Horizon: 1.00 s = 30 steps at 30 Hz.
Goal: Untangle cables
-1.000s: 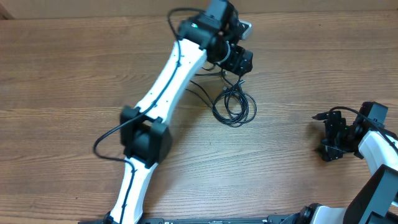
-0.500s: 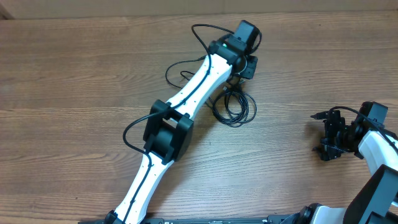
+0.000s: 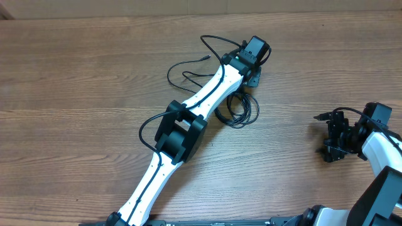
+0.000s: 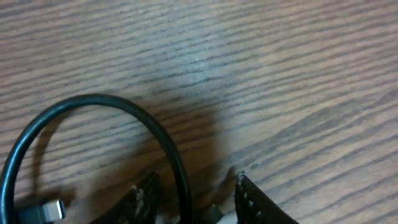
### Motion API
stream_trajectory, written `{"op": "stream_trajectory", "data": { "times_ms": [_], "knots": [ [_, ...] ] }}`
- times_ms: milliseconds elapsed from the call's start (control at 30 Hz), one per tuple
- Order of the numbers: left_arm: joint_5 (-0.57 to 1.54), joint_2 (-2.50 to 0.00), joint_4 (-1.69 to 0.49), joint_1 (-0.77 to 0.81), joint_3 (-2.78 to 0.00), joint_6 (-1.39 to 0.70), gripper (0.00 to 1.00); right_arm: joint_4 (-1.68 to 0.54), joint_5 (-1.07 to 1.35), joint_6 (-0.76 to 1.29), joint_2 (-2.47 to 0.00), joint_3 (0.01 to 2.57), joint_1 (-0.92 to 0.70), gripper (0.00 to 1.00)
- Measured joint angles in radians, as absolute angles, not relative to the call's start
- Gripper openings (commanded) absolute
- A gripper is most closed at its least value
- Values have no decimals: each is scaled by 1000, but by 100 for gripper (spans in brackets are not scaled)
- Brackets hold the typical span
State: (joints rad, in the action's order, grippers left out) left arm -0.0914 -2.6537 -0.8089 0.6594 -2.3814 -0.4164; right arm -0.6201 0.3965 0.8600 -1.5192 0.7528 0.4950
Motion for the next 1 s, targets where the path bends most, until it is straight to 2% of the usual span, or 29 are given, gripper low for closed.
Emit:
{"op": "stream_trajectory", "data": {
  "times_ms": [67, 133, 300, 367, 600, 767, 1000],
  "knots": [
    [-92, -2656, -786, 659, -2381, -416, 36, -620, 397, 860, -1519, 753, 495, 100],
    [-94, -2656, -770, 659, -2381, -416, 27, -620, 397, 860, -1519, 753, 495, 100],
    [-94, -2656, -797, 659, -2381, -413, 15, -620, 397, 860, -1519, 753, 495, 100],
    [-94, -2656, -792, 659, -2373, -413, 4, -620, 396, 860, -1519, 753, 495, 100],
    [-100, -2655, -789, 660, -2366, -344, 4, -620, 397, 860, -1519, 753, 495, 100],
    [-101, -2622, -897, 659, -2371, -263, 4, -620, 397, 860, -1519, 753, 495, 100],
    [-85, -2413, -992, 653, -2371, -221, 4, -620, 397, 860, -1519, 753, 495, 100]
  ]
}}
